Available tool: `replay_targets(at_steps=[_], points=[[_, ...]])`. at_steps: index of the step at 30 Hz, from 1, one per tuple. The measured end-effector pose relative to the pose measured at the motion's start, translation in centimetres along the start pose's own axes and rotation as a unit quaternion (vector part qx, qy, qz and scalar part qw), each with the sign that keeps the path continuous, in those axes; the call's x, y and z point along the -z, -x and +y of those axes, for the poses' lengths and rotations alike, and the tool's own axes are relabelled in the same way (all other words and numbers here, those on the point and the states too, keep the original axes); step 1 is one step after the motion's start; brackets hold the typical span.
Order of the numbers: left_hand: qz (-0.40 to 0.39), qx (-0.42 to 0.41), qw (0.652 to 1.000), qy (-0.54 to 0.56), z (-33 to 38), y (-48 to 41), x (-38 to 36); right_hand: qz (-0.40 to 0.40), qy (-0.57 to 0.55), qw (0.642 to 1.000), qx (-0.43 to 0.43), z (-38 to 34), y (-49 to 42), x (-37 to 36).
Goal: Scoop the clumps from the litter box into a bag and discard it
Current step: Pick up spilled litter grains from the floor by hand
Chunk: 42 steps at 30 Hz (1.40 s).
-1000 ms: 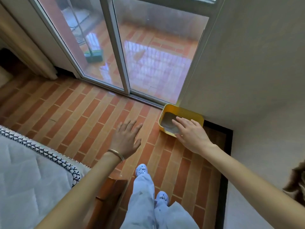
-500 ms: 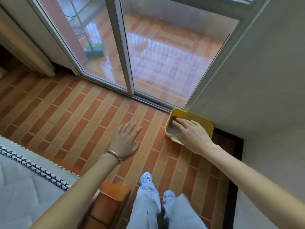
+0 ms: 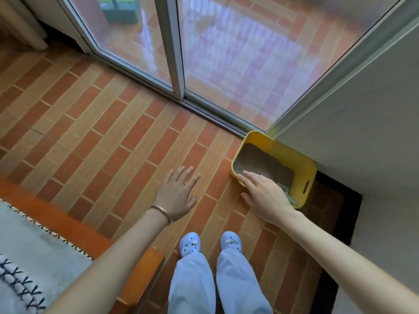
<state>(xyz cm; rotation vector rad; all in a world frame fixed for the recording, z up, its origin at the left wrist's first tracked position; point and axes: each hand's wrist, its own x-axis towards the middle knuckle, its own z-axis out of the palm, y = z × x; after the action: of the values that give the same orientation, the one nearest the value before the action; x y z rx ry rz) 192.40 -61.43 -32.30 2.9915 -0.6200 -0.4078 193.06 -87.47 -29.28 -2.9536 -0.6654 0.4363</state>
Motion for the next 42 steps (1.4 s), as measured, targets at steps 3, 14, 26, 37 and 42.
replay_targets(at_steps=[3, 14, 26, 37, 42], points=[[0.004, 0.016, 1.0, 0.009, 0.0, -3.2, -6.2, 0.002, 0.001, 1.0, 0.016, 1.9, -1.9, -6.8], [0.021, 0.05, 0.998, 0.011, -0.8, -13.3, -31.9, 0.03, -0.004, 0.999, 0.045, 8.5, -9.6, -33.9], [0.023, 0.052, 0.998, -0.005, -2.8, -18.9, -48.2, 0.084, -0.025, 0.996, 0.001, 13.2, -15.3, -50.3], [0.098, 0.011, 0.995, -0.008, -3.3, -19.0, -50.0, 0.078, -0.033, 0.996, 0.016, 13.1, -17.7, -52.5], [0.127, -0.016, 0.992, 0.017, -4.4, -19.7, -52.5, 0.076, -0.019, 0.997, -0.003, 13.5, -19.1, -53.9]])
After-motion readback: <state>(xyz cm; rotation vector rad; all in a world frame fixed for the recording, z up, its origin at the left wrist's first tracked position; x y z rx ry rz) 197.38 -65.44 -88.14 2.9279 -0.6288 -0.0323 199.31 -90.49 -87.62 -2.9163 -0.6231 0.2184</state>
